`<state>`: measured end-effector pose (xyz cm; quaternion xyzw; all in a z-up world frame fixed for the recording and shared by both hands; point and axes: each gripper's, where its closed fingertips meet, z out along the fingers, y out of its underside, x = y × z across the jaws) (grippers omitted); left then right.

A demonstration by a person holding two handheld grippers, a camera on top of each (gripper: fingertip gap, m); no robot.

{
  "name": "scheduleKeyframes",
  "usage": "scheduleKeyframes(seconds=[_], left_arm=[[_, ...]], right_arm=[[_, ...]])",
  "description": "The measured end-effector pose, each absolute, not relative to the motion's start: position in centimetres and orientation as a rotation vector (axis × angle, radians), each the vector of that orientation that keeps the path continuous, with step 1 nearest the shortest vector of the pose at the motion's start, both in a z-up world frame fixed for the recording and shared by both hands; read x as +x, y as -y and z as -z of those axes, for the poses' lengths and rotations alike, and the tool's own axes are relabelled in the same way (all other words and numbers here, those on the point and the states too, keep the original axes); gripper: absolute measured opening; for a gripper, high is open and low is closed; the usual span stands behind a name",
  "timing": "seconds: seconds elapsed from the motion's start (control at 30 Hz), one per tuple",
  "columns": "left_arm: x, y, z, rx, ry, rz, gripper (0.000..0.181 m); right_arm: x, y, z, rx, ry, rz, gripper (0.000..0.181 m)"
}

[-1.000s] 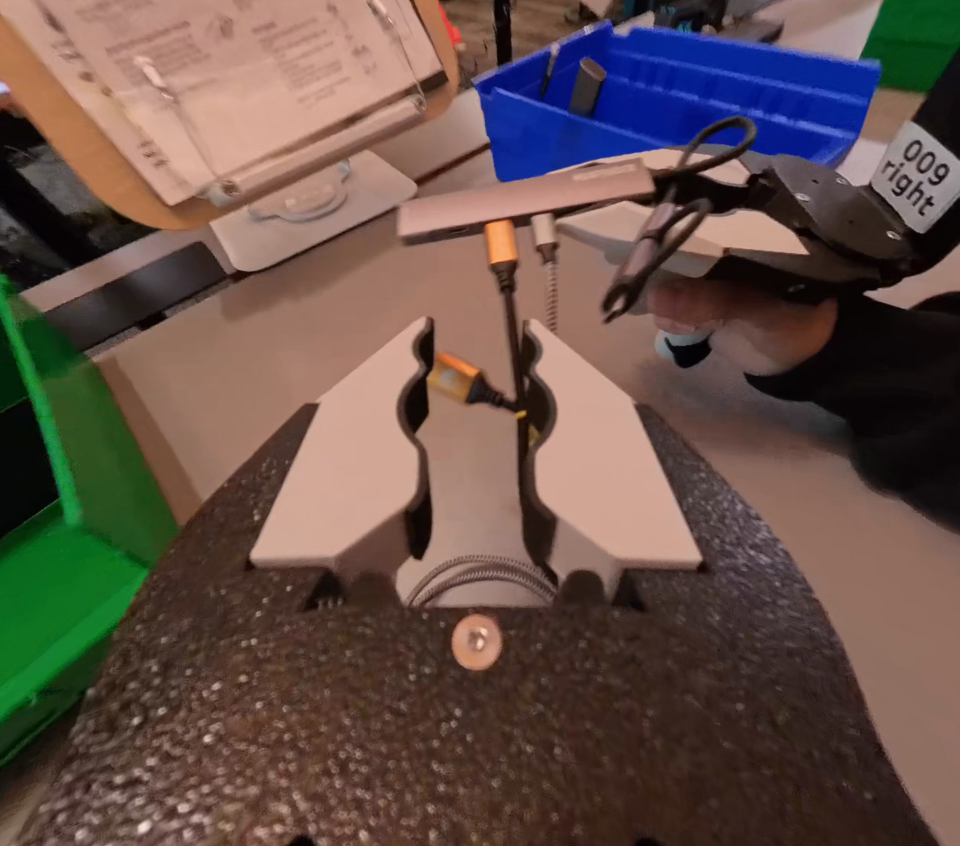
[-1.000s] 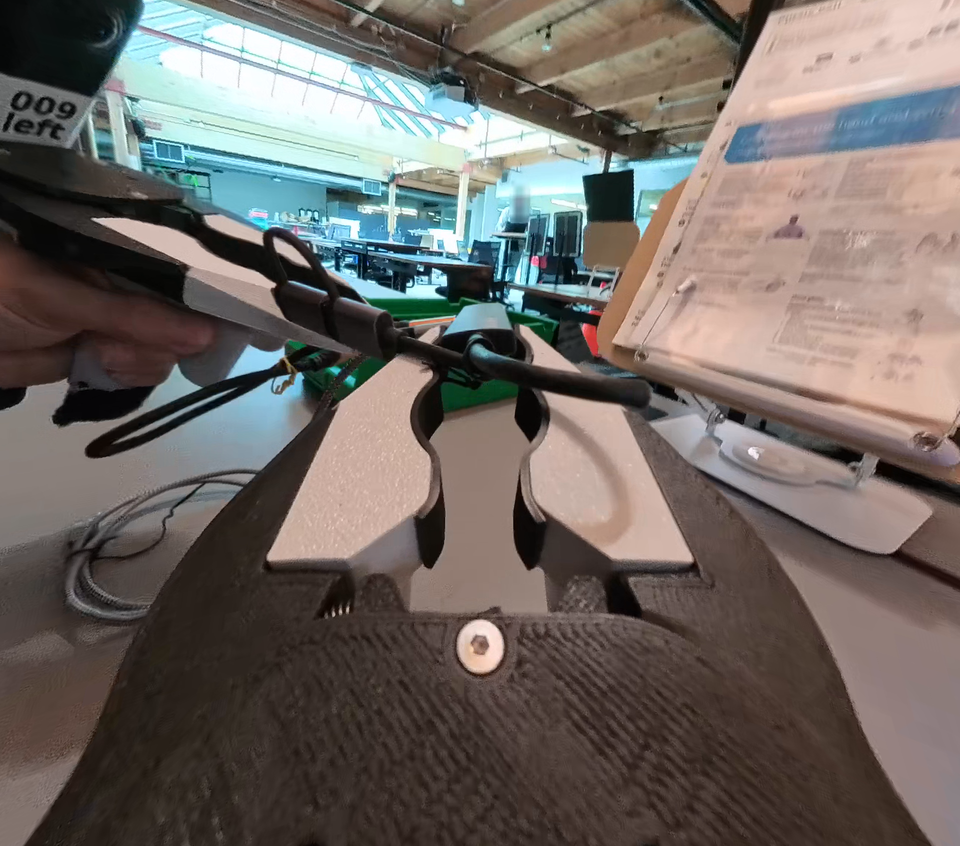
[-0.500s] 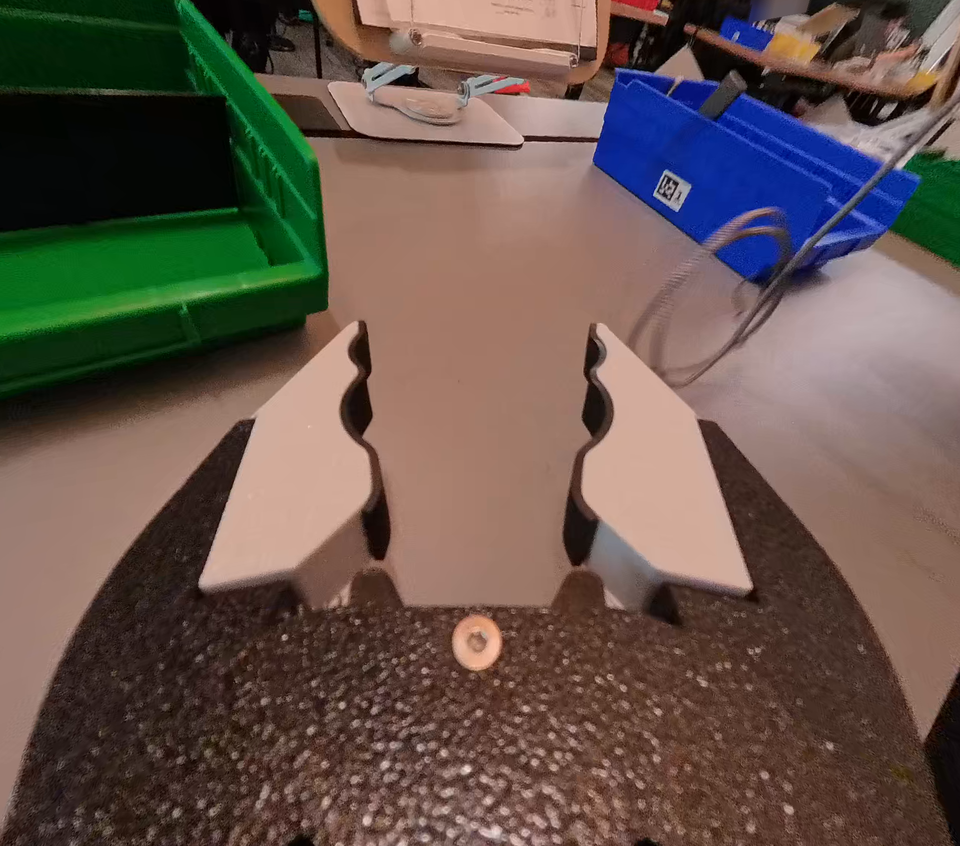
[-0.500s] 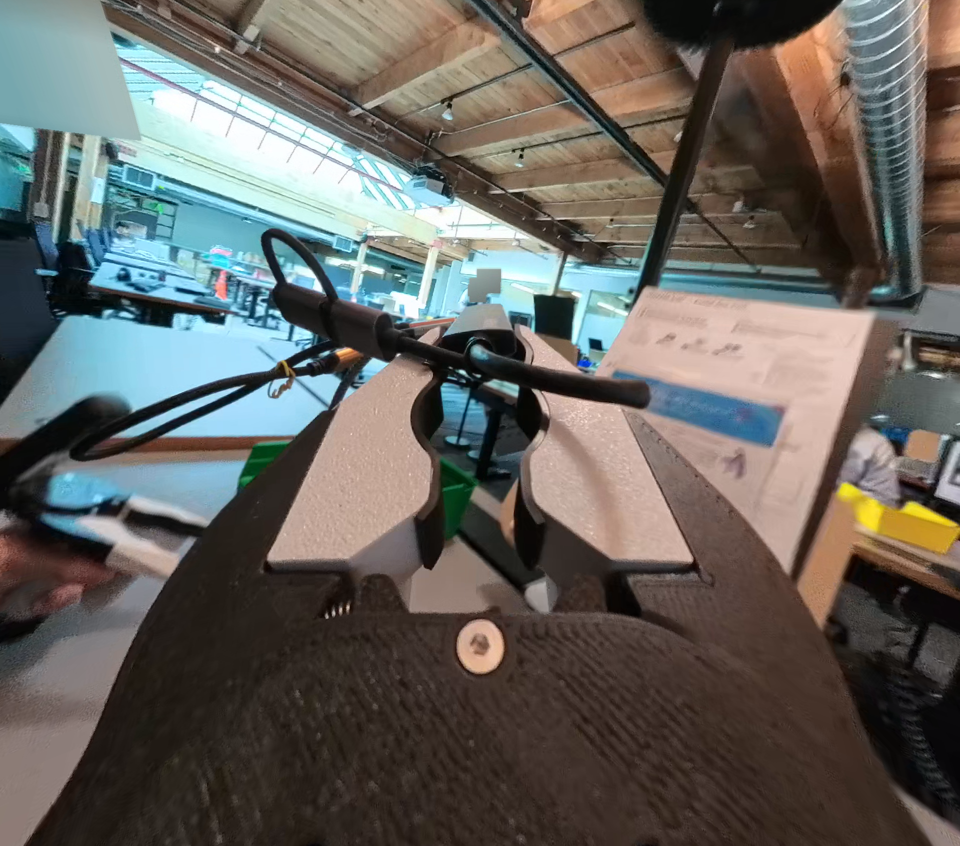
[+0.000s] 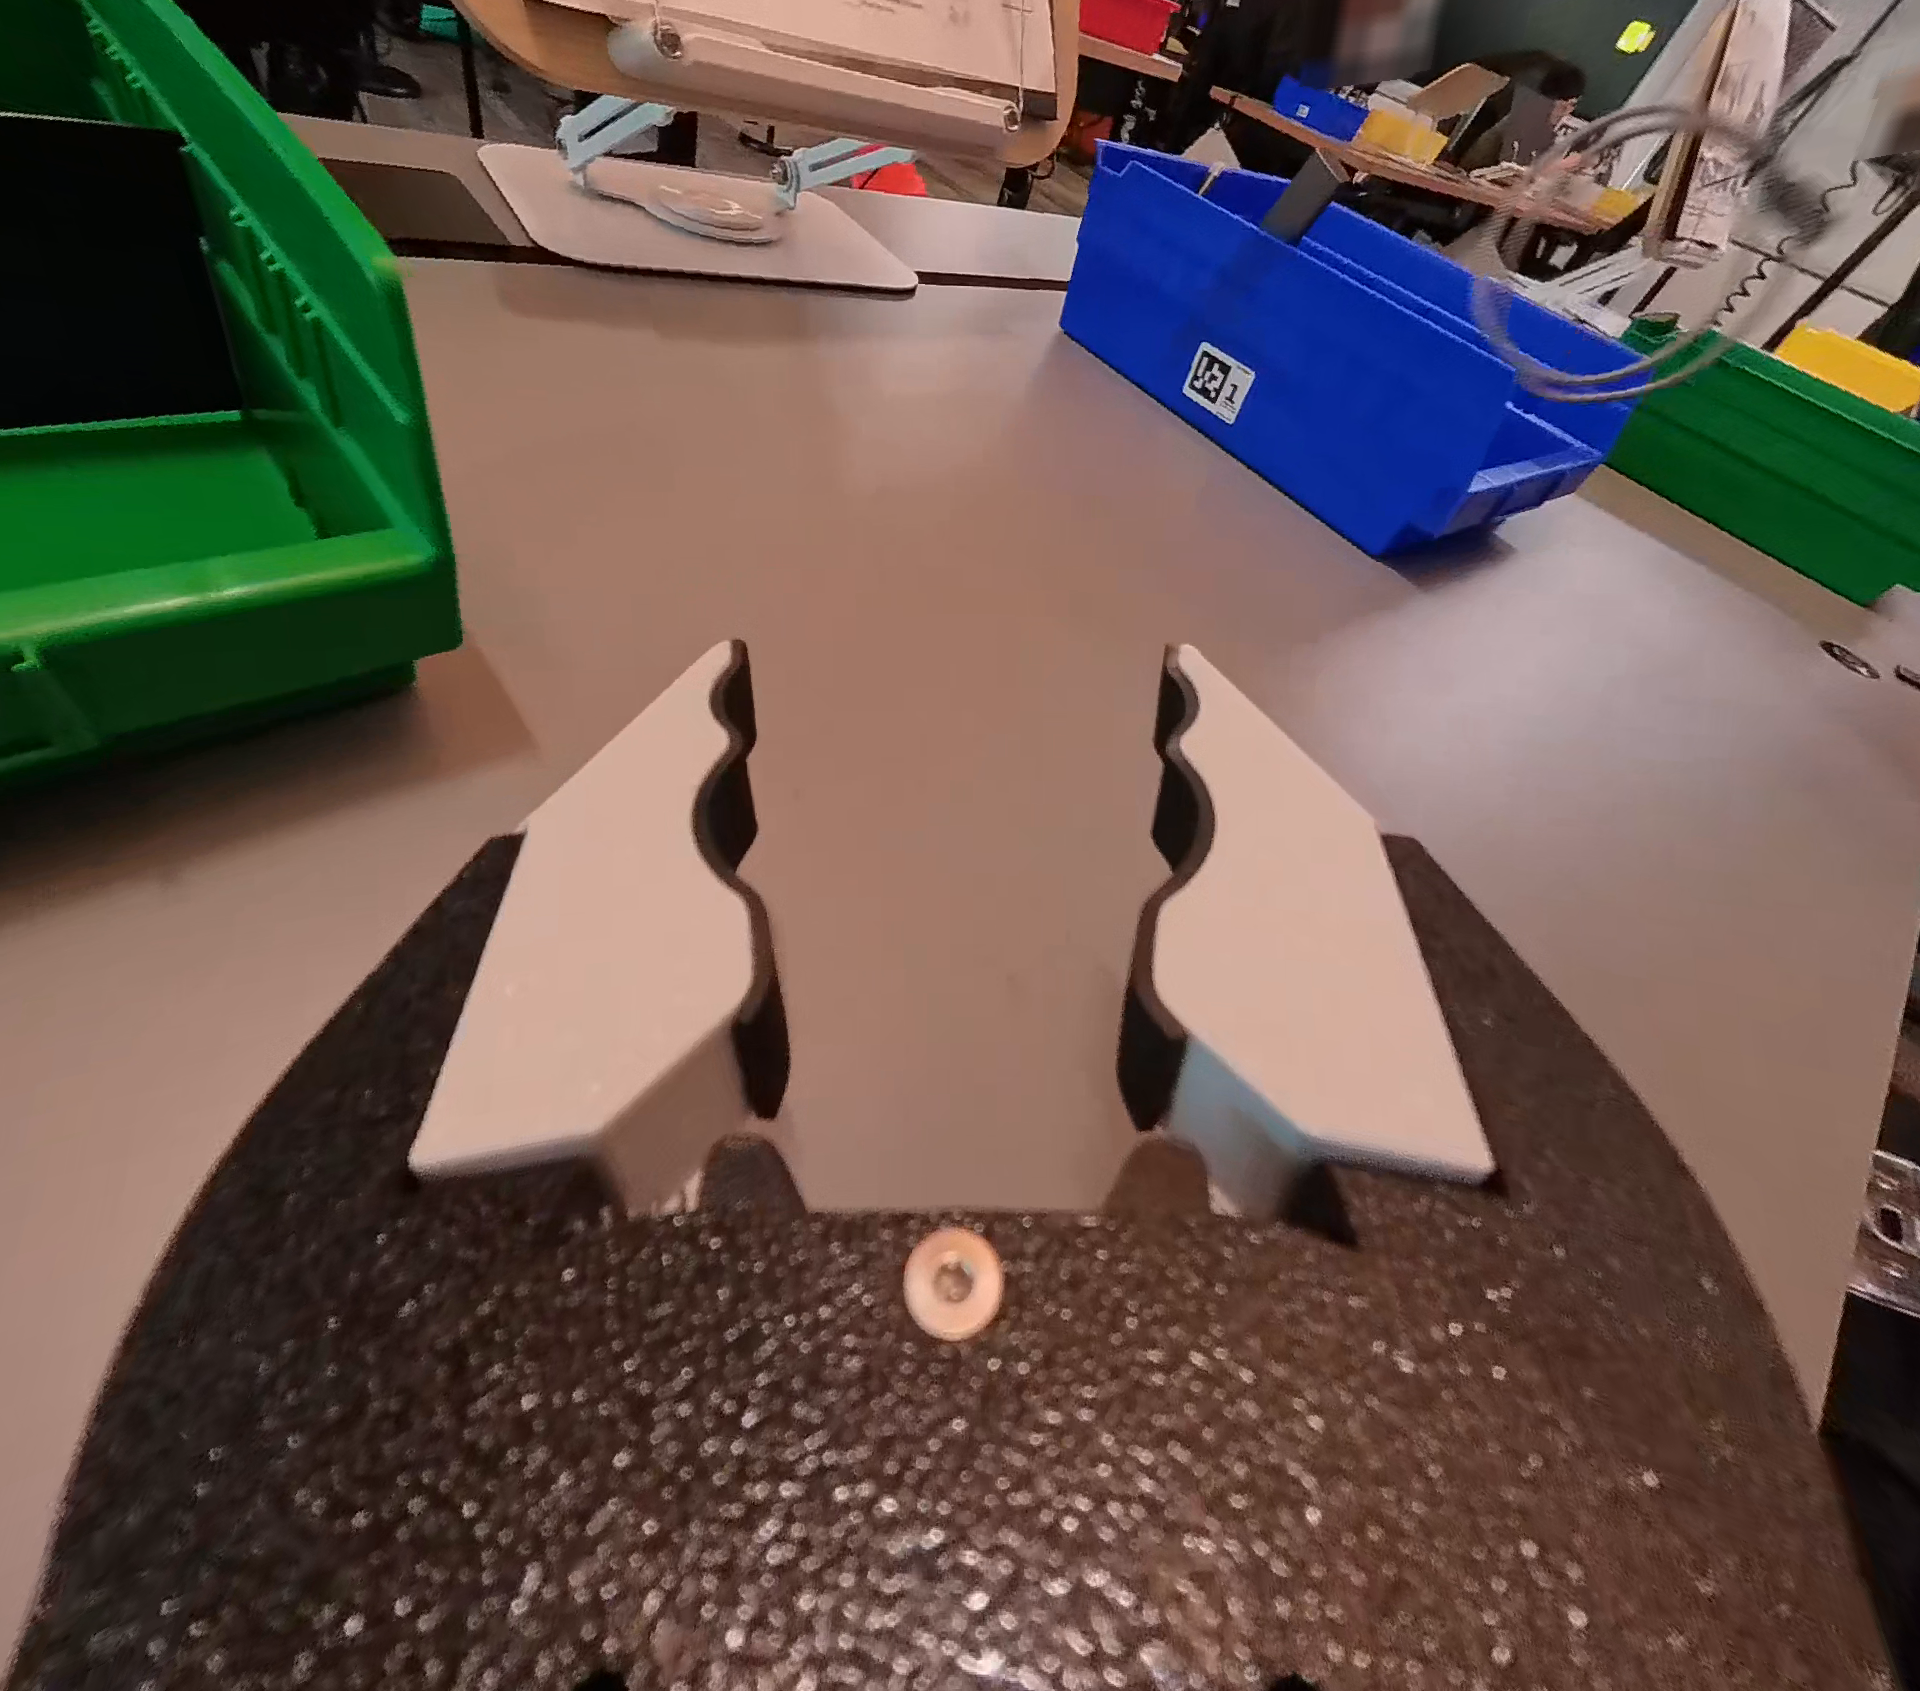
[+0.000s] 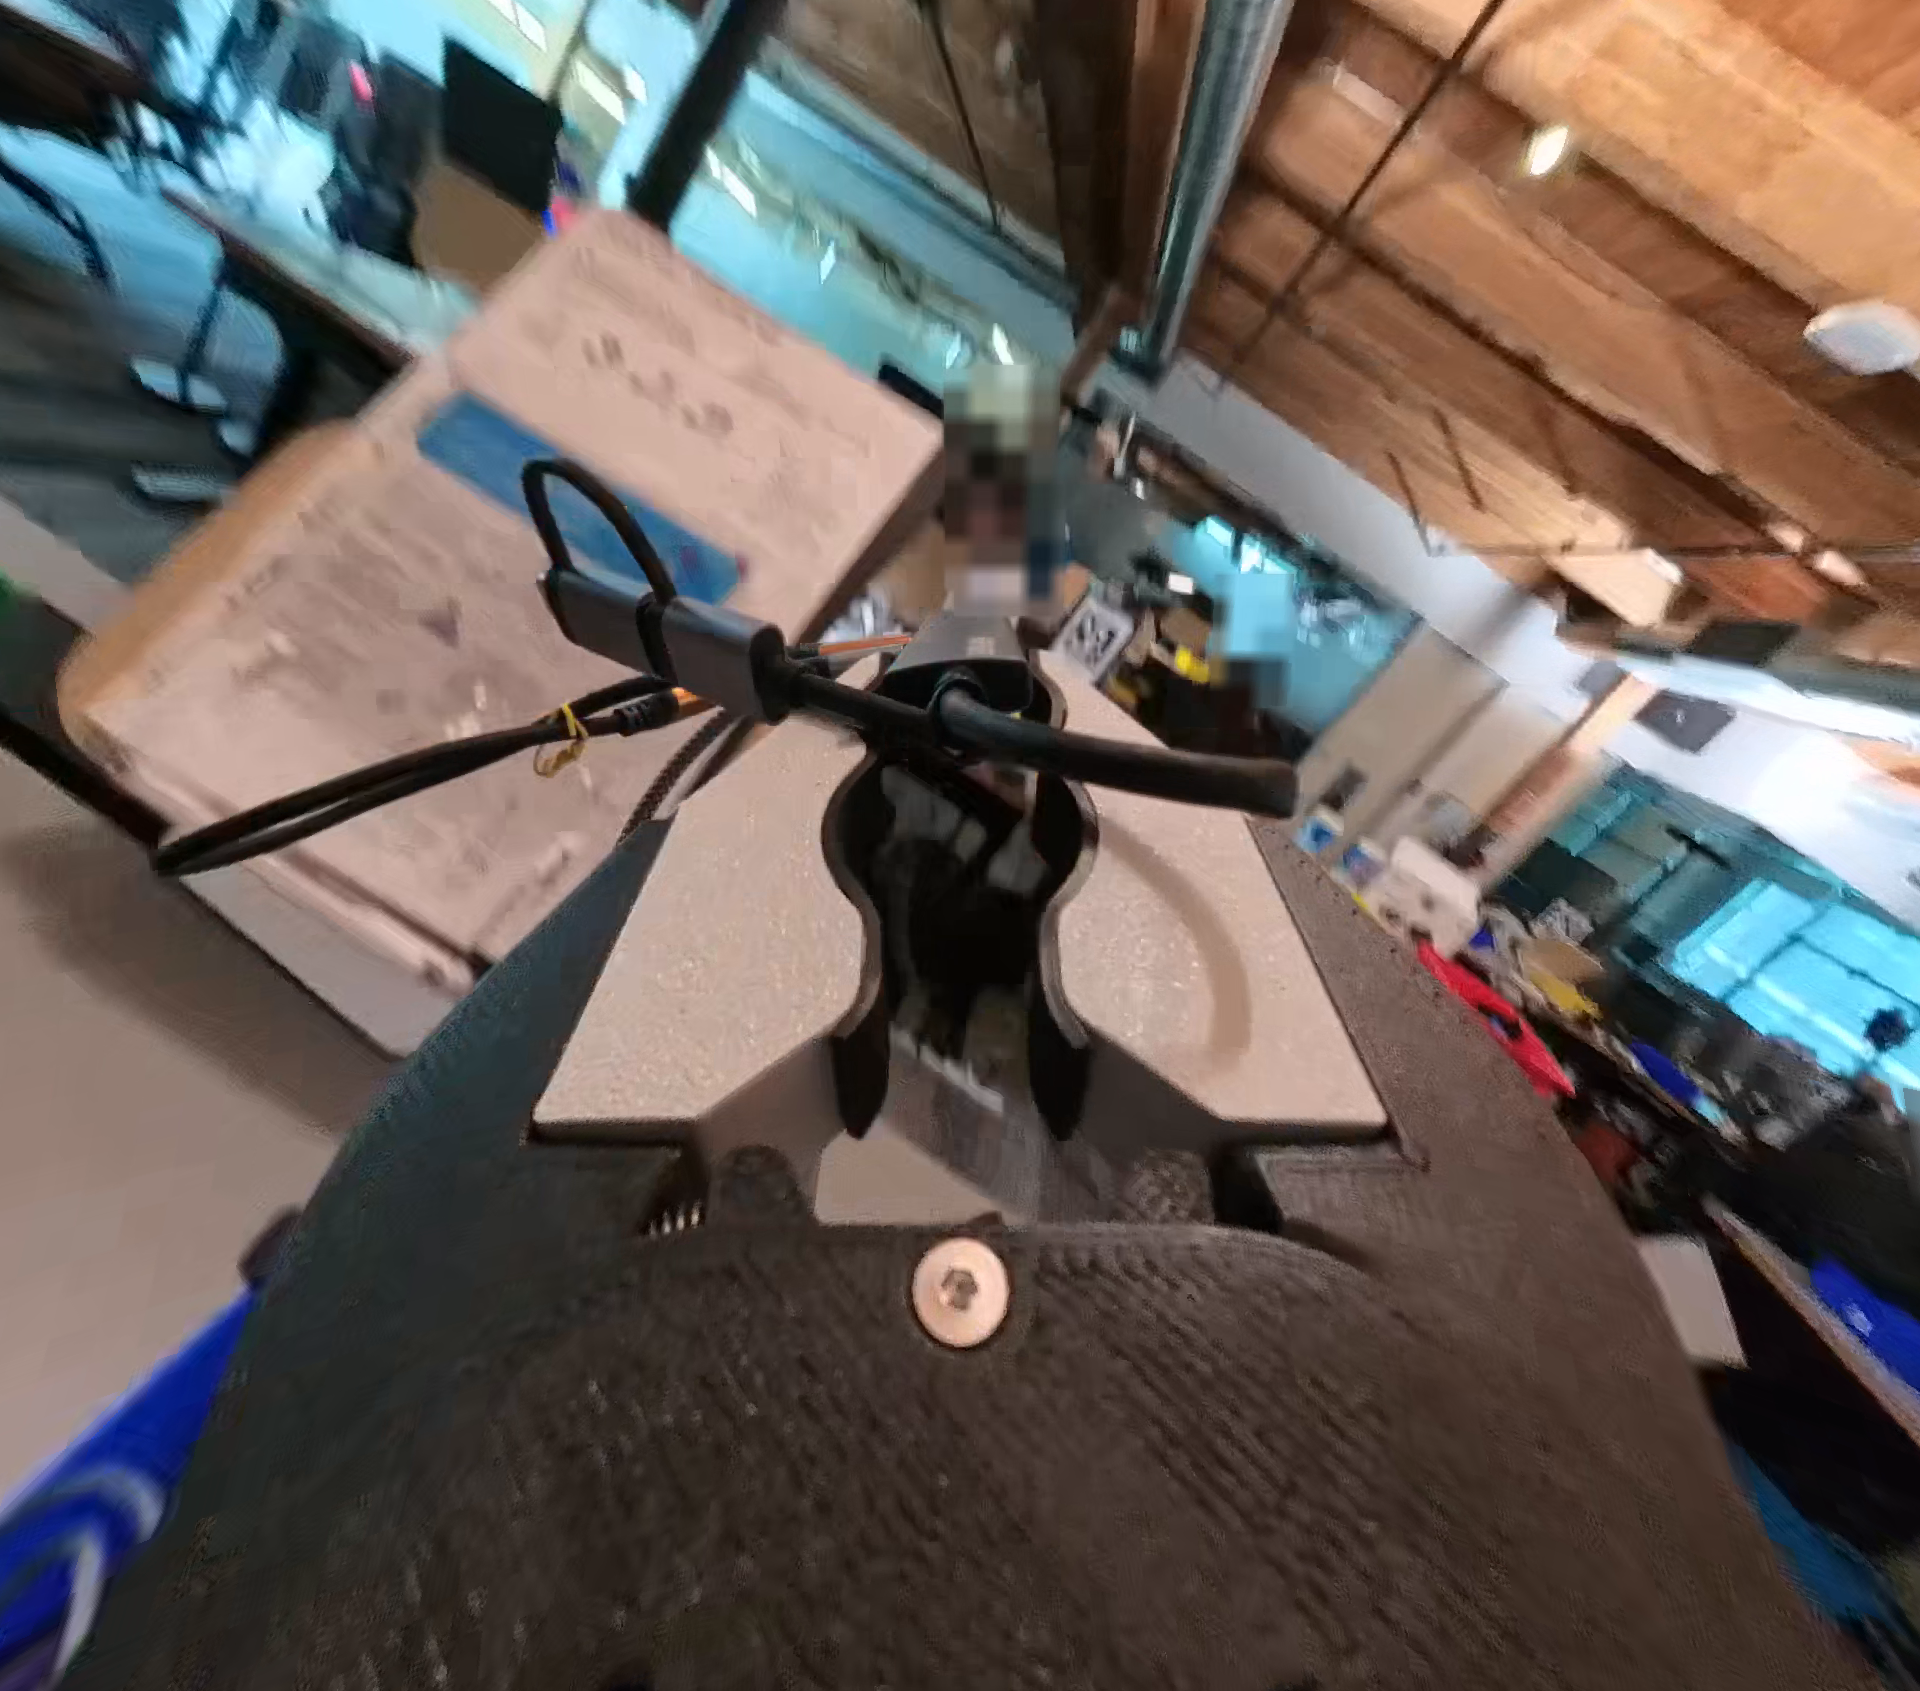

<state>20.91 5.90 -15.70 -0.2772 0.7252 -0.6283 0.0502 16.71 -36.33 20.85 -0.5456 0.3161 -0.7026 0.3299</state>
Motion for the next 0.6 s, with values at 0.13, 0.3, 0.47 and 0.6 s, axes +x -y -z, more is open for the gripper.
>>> scheduleKeyframes(seconds=[0.13,0.3,0.47,0.6], left_arm=[[20.3,-5.6,15.7,-0.795,-2.226,1.894,0.075],[19.6,-5.6,16.0,-0.746,-2.257,1.861,0.076],[19.4,-5.5,16.3,-0.747,-2.274,1.829,0.075],[18.7,-4.7,16.7,-0.728,-2.324,1.789,0.076]], right_arm=[[19.9,40.6,-12.3,-1.644,-1.04,1.834,0.022],[21.5,40.6,-1.7,-2.043,-1.072,1.736,0.022],[22.0,39.0,8.8,-2.486,-1.03,1.502,0.026],[20.0,41.1,13.7,-2.845,-1.097,1.279,0.035]])
